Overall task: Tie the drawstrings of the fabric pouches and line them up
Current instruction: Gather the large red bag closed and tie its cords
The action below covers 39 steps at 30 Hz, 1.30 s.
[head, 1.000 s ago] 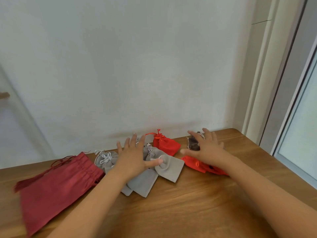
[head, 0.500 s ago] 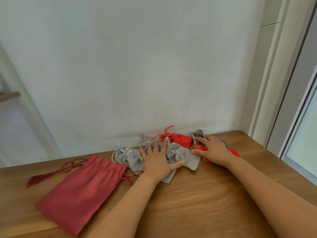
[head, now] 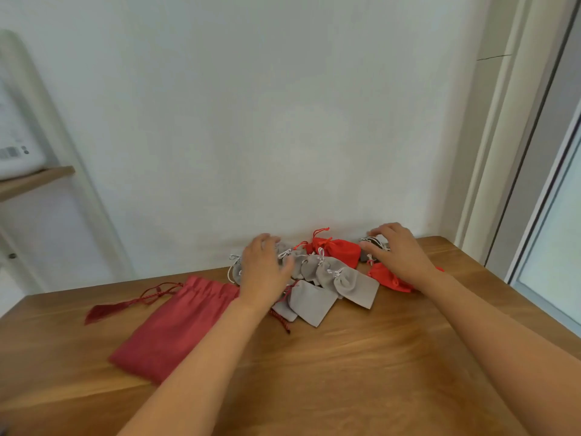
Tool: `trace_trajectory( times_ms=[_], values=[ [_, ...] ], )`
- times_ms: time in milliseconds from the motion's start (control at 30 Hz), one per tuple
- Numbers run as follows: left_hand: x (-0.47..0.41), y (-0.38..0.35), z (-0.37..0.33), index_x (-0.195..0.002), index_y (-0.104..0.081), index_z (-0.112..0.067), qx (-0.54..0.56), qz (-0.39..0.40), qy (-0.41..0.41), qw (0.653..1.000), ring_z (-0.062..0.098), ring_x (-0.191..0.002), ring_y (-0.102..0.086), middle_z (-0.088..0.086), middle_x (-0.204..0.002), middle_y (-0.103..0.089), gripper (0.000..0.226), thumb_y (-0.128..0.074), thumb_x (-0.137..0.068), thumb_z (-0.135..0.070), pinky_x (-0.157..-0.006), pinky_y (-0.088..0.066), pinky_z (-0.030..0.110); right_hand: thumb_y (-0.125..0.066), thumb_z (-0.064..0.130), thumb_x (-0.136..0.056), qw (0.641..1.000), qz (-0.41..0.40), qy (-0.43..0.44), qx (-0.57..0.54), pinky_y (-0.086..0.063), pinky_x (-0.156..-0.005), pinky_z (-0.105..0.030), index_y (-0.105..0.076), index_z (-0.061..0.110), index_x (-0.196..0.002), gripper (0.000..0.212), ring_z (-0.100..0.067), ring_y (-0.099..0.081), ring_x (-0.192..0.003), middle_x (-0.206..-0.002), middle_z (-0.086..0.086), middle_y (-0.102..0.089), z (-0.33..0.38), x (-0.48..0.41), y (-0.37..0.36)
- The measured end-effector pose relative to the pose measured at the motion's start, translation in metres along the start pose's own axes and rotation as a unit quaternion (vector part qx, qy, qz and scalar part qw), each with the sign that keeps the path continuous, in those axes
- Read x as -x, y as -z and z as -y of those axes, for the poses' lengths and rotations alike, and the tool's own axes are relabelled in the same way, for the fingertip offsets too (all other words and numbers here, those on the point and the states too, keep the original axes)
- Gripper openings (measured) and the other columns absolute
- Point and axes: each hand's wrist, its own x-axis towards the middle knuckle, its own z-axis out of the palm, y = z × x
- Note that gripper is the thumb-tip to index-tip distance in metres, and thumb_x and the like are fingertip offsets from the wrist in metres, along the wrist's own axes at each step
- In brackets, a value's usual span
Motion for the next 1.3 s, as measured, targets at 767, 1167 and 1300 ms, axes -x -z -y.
trace_trajectory(
  times_ms=[767,1167,1300],
  values=[
    [0.046,0.093,0.088,-0.109,-0.049,-0.005,0.208,-0.145,0.308,0.917,0.027,-0.088,-0.050,0.011,-0.098,-0.054,0.016,-0.045,-0.098,-0.016,-0.076,-0.037,0.037,-0.036,0.060,-0.096,0.958,0.246,0.129,0.073,0.001,-0.120,-0.047,-0.029,0.041,-0.148,0.056,-0.020,0.001,-0.149,-0.162,0.009,-0.006,0.102,0.105,-0.086],
    [0.024,0.125,-0.047,-0.085,-0.063,-0.013,0.653,0.035,0.203,0.728,0.014,-0.068,-0.069,0.001,-0.069,-0.072,0.020,-0.046,-0.094,-0.010,-0.061,-0.053,0.022,-0.062,0.033,-0.093,0.894,-0.001,-0.019,-0.448,-0.031,-0.104,-0.018,-0.037,0.030,-0.144,0.057,0.005,-0.037,-0.130,-0.140,0.019,-0.041,0.129,0.073,-0.003],
    [0.042,0.112,-0.060,-0.068,-0.069,-0.012,0.701,0.173,0.173,0.670,0.014,-0.056,-0.066,0.003,-0.063,-0.068,0.022,-0.054,-0.084,-0.011,-0.058,-0.052,0.019,-0.061,0.073,-0.074,0.873,0.089,-0.045,-0.477,-0.033,-0.105,-0.029,-0.046,0.048,-0.131,0.063,-0.001,-0.046,-0.129,-0.129,0.020,-0.057,0.121,0.066,0.040]
  ],
)
